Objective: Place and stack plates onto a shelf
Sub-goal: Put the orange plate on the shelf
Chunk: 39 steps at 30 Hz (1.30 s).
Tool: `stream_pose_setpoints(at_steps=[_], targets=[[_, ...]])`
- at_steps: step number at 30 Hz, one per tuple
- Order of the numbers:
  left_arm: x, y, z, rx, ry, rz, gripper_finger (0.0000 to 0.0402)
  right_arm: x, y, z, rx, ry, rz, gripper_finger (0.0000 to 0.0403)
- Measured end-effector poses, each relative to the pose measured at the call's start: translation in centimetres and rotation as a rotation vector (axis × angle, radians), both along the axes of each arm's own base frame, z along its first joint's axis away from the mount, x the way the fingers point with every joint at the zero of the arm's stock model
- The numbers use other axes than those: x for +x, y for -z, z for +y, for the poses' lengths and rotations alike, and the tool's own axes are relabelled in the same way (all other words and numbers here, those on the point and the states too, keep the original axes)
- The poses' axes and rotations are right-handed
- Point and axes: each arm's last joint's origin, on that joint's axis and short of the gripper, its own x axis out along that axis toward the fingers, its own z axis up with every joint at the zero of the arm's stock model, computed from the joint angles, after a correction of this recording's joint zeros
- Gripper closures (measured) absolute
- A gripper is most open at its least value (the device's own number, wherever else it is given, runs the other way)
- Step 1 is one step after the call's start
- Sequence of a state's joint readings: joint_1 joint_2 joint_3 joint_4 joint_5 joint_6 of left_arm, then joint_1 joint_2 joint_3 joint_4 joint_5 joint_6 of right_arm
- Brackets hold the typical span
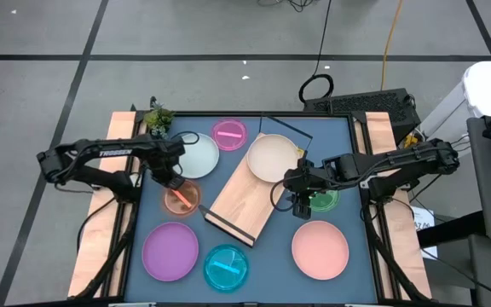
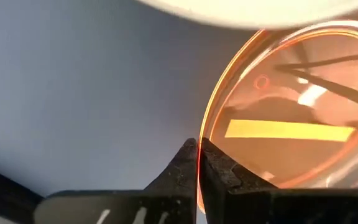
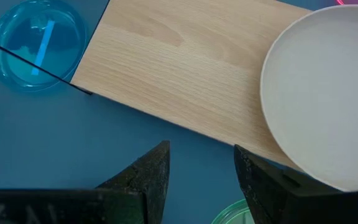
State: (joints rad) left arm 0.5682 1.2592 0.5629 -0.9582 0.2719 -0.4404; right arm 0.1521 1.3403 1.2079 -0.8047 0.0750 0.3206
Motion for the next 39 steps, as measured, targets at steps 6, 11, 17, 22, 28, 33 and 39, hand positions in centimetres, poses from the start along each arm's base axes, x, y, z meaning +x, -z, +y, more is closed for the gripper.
stream_pose_setpoints(at_steps=[6, 11, 17, 22, 28, 33, 39], targets=[[-0.1, -1.3, -0.3, -0.071, -0.002, -0.031, 0.0400, 0.0, 0.0, 0.0, 0.001, 0.005, 0.000, 0.0243], [0.1, -3.1, -0.3, -0.076, 0.002, -0.071, 0.0400, 0.0, 0.0, 0.0, 0.002, 0.007, -0.001, 0.0243], [0.5, -6.3, 0.0, -0.036, 0.013, -0.136, 0.0400, 0.0, 0.0, 0.0, -0.001, 0.009, -0.001, 0.0243], [0.9, -9.5, 0.2, 0.002, 0.019, -0.200, 0.0400, 0.1, 0.0, 0.0, 0.001, 0.011, -0.010, 0.0243], [1.7, -13.3, 0.7, 0.073, 0.019, -0.309, 0.0401, 0.1, -0.1, 0.0, 0.016, 0.035, -0.012, 0.0243], [2.1, -16.1, 1.0, 0.133, -0.006, -0.383, 0.0401, 0.1, -0.1, 0.0, 0.017, 0.035, -0.012, 0.0243], [2.3, -19.0, 1.2, 0.175, -0.048, -0.462, 0.0401, -0.9, -0.7, -0.1, 0.050, 0.080, -0.011, 0.0243]])
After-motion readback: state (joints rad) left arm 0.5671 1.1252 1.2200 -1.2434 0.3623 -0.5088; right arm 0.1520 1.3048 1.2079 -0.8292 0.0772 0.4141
